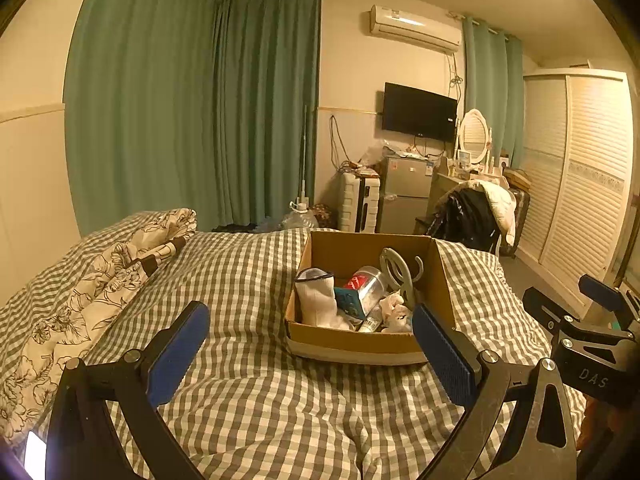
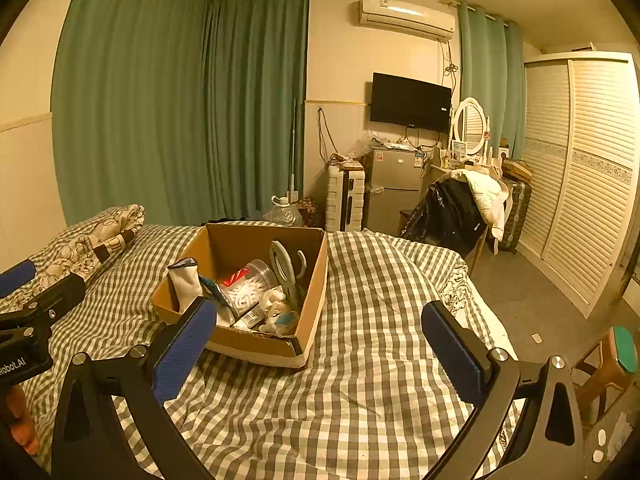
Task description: Organize objects
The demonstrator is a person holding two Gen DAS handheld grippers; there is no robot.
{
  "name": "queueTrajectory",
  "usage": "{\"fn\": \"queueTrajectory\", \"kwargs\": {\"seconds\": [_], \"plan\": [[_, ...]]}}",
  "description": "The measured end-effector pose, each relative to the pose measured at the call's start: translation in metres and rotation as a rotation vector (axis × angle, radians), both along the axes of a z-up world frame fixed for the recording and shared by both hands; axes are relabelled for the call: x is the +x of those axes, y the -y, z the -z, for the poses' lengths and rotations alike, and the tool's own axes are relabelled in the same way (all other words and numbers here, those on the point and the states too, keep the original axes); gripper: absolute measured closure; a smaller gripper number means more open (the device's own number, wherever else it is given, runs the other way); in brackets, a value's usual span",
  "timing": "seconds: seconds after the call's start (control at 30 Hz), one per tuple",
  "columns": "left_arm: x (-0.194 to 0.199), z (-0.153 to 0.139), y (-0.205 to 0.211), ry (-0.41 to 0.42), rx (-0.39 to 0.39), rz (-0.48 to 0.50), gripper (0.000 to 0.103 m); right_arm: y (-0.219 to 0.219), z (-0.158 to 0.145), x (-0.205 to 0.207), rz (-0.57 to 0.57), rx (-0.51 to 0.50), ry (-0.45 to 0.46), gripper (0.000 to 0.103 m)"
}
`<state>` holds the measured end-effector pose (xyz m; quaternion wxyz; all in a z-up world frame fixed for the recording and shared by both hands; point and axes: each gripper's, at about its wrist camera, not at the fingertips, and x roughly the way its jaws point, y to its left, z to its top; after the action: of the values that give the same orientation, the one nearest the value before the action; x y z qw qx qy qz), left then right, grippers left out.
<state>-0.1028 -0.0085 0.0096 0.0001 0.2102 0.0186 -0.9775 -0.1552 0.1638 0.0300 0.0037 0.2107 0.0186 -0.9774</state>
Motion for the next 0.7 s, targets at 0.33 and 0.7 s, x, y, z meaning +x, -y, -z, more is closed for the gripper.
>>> {"fn": "queueTrajectory", "kwargs": {"seconds": [0.33, 0.7], "plan": [[0.0021, -0.0009, -0.0012, -0.003, 0.000, 0.001, 0.000, 0.0002, 0.0007, 0.0001, 0.001, 0.002, -0.001, 0.000], [0.0004, 0.0009, -0.0020, 0.005, -0.005, -0.010, 0.000, 0.0012, 0.0026, 0.0010, -0.004, 0.006, 0.007, 0.000]]}}
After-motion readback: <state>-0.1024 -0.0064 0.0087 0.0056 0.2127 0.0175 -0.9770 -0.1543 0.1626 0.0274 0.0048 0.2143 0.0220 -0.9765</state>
